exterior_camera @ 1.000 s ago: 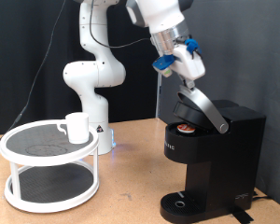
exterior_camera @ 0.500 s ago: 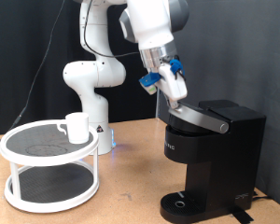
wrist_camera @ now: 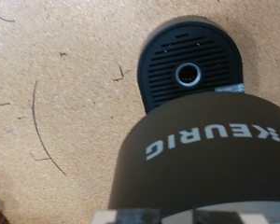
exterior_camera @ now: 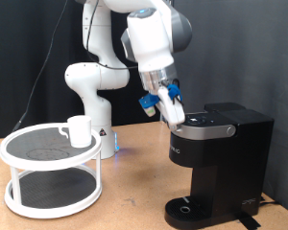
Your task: Make a cup of coffee with the keurig machine
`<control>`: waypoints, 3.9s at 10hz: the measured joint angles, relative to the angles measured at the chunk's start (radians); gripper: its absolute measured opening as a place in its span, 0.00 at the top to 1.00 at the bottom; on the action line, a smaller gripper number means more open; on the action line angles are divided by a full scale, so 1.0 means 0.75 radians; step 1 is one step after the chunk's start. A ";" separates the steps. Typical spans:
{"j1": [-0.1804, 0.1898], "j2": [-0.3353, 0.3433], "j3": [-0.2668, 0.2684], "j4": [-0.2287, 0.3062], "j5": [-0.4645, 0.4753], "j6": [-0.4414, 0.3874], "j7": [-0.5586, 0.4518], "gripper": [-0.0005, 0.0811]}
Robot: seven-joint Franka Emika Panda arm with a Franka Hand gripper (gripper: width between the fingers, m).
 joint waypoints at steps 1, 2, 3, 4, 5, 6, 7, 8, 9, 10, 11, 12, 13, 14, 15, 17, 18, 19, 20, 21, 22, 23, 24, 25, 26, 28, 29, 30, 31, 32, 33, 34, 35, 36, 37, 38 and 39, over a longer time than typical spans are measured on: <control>0.000 0.000 0.001 0.000 0.003 0.003 -0.005 0.99; 0.000 0.000 0.001 0.000 0.005 0.003 -0.013 0.99; 0.000 0.000 0.001 0.000 0.015 0.003 -0.037 0.99; -0.002 -0.001 -0.003 -0.003 0.049 0.005 -0.101 0.99; -0.002 -0.005 -0.008 -0.014 0.101 0.024 -0.195 0.99; -0.002 -0.017 -0.011 -0.036 0.158 0.058 -0.284 0.99; -0.002 -0.037 -0.015 -0.060 0.198 0.065 -0.347 0.99; -0.002 -0.061 -0.018 -0.083 0.216 0.053 -0.384 0.99; -0.002 -0.083 -0.018 -0.105 0.218 0.044 -0.393 0.99; -0.002 -0.105 -0.018 -0.127 0.218 0.041 -0.394 0.99; -0.002 -0.125 -0.018 -0.148 0.226 0.039 -0.407 0.99; -0.002 -0.147 -0.020 -0.168 0.257 0.039 -0.449 0.99; -0.001 -0.175 -0.027 -0.187 0.313 0.021 -0.516 0.99; 0.001 -0.210 -0.035 -0.198 0.381 -0.046 -0.583 0.99; 0.006 -0.250 -0.036 -0.203 0.428 -0.121 -0.625 0.99; 0.011 -0.337 -0.032 -0.220 0.451 -0.211 -0.637 0.99; 0.015 -0.382 -0.028 -0.232 0.486 -0.225 -0.626 0.99; 0.023 -0.419 -0.020 -0.237 0.572 -0.212 -0.582 0.99; 0.028 -0.439 -0.012 -0.241 0.624 -0.197 -0.540 0.99; 0.027 -0.437 -0.012 -0.243 0.603 -0.199 -0.552 0.99; 0.024 -0.439 -0.022 -0.248 0.598 -0.227 -0.575 0.99; 0.012 -0.449 -0.048 -0.260 0.573 -0.294 -0.585 0.99; -0.012 -0.464 -0.077 -0.274 0.529 -0.366 -0.574 0.99; -0.039 -0.480 -0.099 -0.290 0.496 -0.401 -0.568 0.99; -0.066 -0.495 -0.120 -0.307 0.458 -0.422 -0.569 0.99; -0.111 -0.515 -0.179 -0.316 0.399 -0.494 -0.619 0.99; -0.120 -0.525 -0.202 -0.316 0.395 -0.533 -0.651 0.99; -0.119 -0.524 -0.202 -0.316 0.396 -0.533 -0.652 0.99; -0.121 -0.525 -0.212 -0.319 0.395 -0.556 -0.668 0.99; -0.132 -0.530 -0.241 -0.322 0.368 -0.620 -0.685 0.99; -0.153 -0.538 -0.278 -0.325 0.352 -0.666 -0.713 0.99; -0.173 -0.548 -0.313 -0.328 0.331 -0.699 -0.753 0.99; -0.195 -0.557 -0.344 -0.329 0.291 -0.721 -0.793 0.99; -0.219 -0.566 -0.370 -0.330 0.238 -0.732 -0.834 0.99; -0.242 -0.572 -0.394 -0.330 0.173 -0.752 -0.876 0.99; -0.263 -0.574 -0.421 -0.324 0.100 -0.804 -0.927 0.99; -0.279 -0.575 -0.452 -0.318 0.034 -0.862 -0.984 0.99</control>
